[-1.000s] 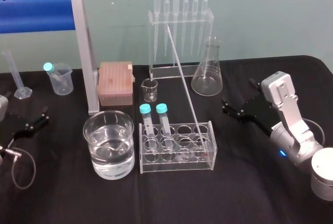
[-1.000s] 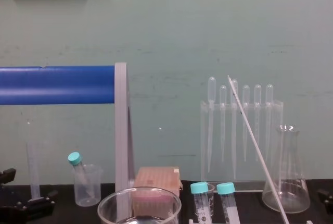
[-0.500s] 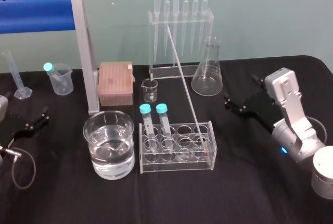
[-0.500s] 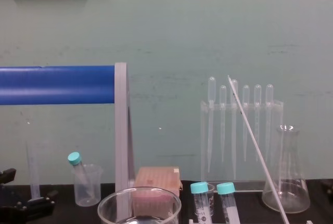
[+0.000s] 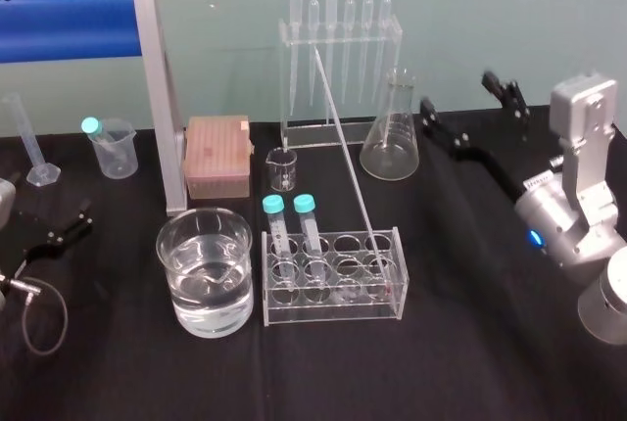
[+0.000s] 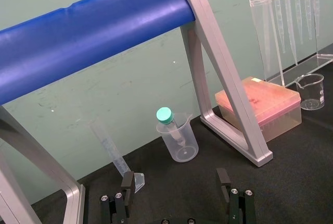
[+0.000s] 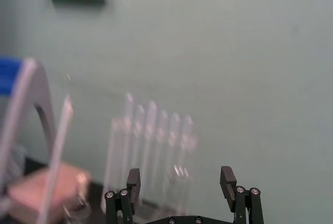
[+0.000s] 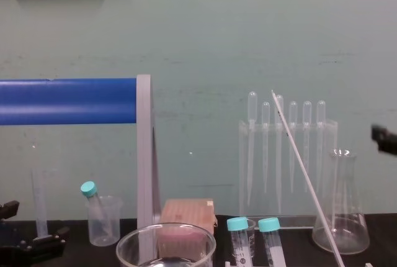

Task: Hold the thermometer with one hand and immerse one end into the beaker, then reinsert it into the test tube rack.

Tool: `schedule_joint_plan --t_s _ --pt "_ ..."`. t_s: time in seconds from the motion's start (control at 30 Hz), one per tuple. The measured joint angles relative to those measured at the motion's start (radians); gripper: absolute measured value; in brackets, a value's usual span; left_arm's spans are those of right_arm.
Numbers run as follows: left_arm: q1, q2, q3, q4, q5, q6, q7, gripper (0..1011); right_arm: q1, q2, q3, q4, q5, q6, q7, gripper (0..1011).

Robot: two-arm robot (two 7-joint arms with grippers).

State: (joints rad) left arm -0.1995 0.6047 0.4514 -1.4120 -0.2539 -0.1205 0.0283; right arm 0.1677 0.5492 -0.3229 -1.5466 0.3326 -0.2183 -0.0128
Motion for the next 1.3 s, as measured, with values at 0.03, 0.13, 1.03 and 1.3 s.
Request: schedule_joint_plan --t_s 0.03,0.13,1.03,1.3 --pt "0.0 0.0 0.0 0.0 0.0 0.0 0.0 1008 0.005 -0.008 0.003 -0.012 0.01 -0.012 0.016 1000" --pt "0.0 0.0 0.0 0.0 0.0 0.0 0.0 1008 0.019 -0.025 0.003 -0.029 0.024 -0.038 0.049 1000" --pt "0.0 0.0 0.0 0.0 0.0 0.0 0.0 1008 0.107 -0.163 -0.06 -0.014 0.106 0.133 0.206 1000" --pt "0.0 0.0 0.0 0.0 0.0 0.0 0.0 1008 0.126 -0.18 -0.059 0.009 0.114 0.218 0.232 1000"
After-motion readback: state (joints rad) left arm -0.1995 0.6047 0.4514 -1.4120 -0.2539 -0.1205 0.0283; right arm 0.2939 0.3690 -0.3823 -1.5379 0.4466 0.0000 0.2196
